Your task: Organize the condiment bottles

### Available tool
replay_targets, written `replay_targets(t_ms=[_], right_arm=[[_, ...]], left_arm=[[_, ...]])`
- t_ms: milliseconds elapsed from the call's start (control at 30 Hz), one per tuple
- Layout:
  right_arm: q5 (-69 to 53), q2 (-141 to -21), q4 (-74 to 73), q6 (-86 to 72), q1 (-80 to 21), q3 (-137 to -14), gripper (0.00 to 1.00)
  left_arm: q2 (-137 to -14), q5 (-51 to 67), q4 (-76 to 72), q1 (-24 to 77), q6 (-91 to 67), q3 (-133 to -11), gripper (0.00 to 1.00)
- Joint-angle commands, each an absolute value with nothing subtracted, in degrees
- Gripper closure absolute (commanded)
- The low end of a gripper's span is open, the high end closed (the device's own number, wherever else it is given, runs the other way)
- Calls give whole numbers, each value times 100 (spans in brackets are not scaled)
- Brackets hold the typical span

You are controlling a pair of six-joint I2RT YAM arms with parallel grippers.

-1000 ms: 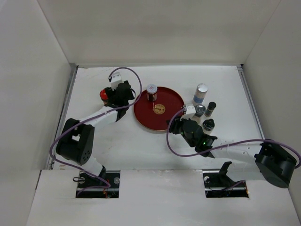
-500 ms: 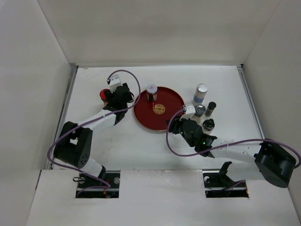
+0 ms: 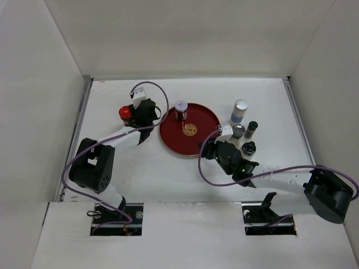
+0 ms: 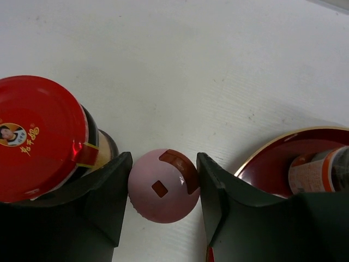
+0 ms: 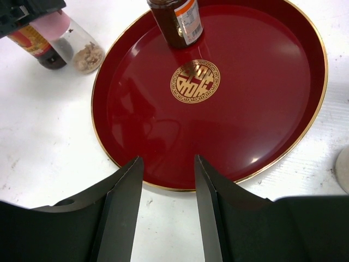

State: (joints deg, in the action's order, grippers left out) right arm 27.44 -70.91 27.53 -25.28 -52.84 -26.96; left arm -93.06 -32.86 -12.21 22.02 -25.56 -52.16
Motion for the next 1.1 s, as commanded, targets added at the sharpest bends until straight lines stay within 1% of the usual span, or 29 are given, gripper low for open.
replay_targets(t_ms=[0, 100, 200, 400, 567, 767, 800, 867, 967, 1033, 1067], right_arm=[[2742, -7005, 3067, -2549, -5295, -2848, 51], [2777, -7066, 3076, -2523, -5295, -2874, 46], [2733, -7110, 3076, -2566, -5287, -2874, 46], [2795, -6952, 3094, -2575, -5260, -2795, 45], [2847, -6855, 3103, -2575, -5234, -2751, 45], [2848, -6838, 3103, -2549, -5225, -2760, 45], [2830, -6838, 3103, -2566, -5216, -2751, 45], [2813, -6829, 3094, -2575, -5207, -2751, 45], [2848, -6776, 3103, -2566, -5216, -2733, 45], [2821, -6811, 3103, -2584, -5190, -2725, 45], [2813, -6812, 3103, -2584, -5190, -2733, 45]], left_arm=[[-8598, -3339, -1415, 2447, -2566, -5274, 69], [-8008, -3436, -1468, 2798, -2558, -5142, 69], [-7936, -3358, -1441, 3088, -2566, -5247, 69], [-8708, -3191, -1590, 3396, -2610, -5659, 69], [-9429, -2988, -1810, 3423, -2593, -6020, 69], [-9948, -2926, -1855, 3432, -2540, -6222, 67], [-9993, -2970, -1750, 3432, -2540, -6257, 65], [-10019, -3058, -1635, 3467, -2540, -6267, 54], [-9923, -3225, -1608, 3520, -2531, -6161, 34], [-9766, -3234, -1591, 3520, -2522, -6082, 24], [-9660, -3252, -1591, 3520, -2522, -6030, 22]])
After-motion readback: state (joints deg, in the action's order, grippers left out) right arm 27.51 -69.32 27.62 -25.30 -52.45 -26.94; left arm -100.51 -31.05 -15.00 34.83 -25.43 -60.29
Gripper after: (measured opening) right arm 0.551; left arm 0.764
